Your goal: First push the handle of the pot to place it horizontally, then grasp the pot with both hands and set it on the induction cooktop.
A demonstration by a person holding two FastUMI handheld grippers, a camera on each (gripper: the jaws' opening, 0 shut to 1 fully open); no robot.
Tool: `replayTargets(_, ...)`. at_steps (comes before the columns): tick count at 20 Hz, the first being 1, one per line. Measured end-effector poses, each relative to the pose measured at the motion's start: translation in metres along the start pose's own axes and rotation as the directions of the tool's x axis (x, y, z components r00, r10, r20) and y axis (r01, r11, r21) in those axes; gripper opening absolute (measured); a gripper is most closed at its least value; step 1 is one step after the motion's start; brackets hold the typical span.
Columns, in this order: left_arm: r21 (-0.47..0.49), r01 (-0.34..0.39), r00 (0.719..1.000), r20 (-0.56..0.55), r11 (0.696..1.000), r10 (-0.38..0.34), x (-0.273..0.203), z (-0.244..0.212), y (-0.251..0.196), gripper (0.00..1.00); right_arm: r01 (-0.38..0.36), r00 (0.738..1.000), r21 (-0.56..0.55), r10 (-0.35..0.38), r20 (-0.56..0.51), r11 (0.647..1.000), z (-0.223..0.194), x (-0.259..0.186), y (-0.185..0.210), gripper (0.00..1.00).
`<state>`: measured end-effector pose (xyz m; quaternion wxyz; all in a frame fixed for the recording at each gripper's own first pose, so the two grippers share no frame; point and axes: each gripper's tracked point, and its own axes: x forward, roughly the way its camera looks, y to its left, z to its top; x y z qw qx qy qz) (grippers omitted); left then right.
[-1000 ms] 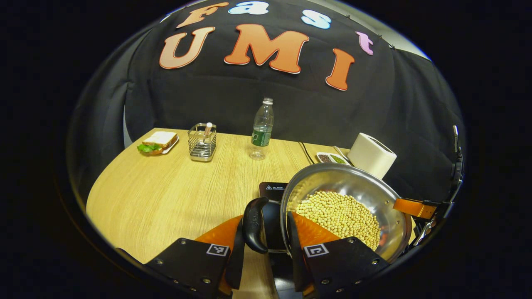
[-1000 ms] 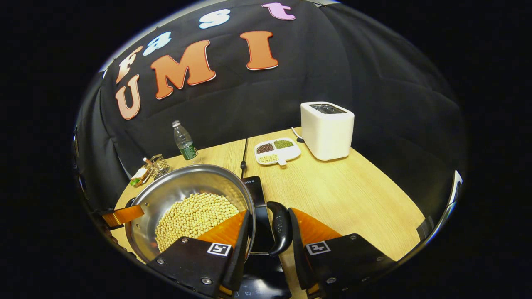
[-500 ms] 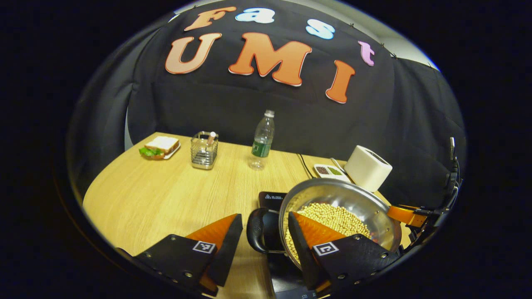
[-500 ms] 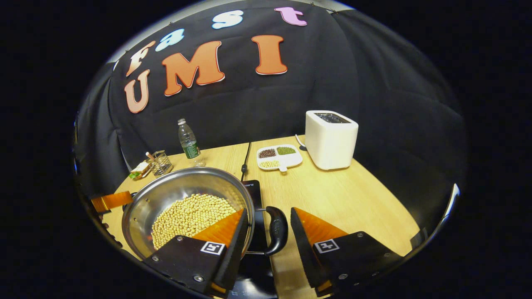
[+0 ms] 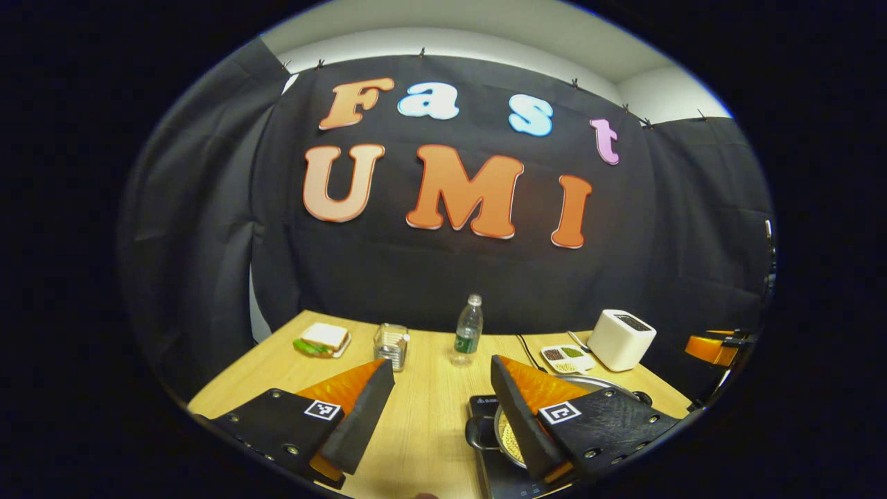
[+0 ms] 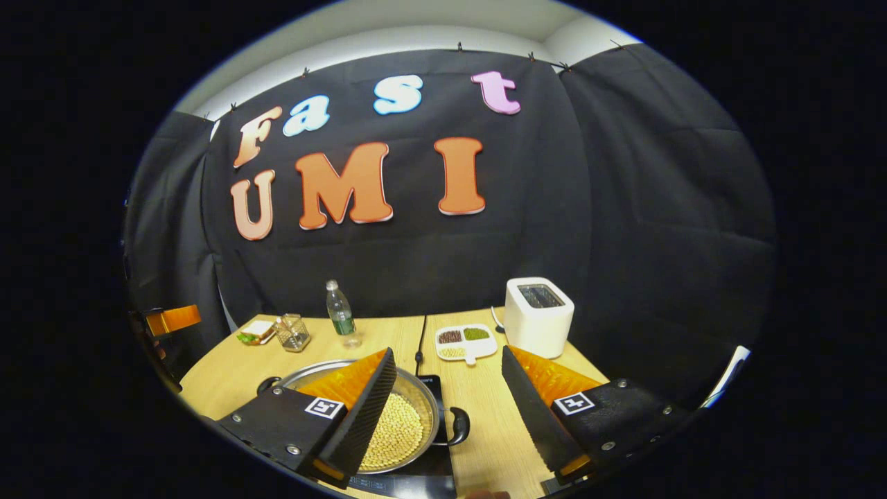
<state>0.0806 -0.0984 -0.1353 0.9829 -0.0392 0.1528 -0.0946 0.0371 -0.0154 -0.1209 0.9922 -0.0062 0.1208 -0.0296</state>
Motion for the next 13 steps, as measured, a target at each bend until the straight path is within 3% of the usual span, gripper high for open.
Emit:
replayTargets(6,0.001,-0.048,0.99,0.129,0.999,0.048,-0.047,0.084,0.026,0.88,-0.04,0.99,0.007,0.039,0.135,0.999,0.074,-0.051,0.002,0.95)
replayTargets(12,0.017,-0.089,0.972,0.222,0.996,0.083,-0.09,0.138,0.051,0.87,-0.01,0.974,0.014,0.007,0.227,1.0,0.111,-0.085,-0.013,0.94)
replayTargets(13,0.031,-0.093,0.969,0.232,0.995,0.083,-0.094,0.141,0.052,0.85,-0.008,0.972,0.012,0.005,0.237,1.0,0.114,-0.088,-0.014,1.0)
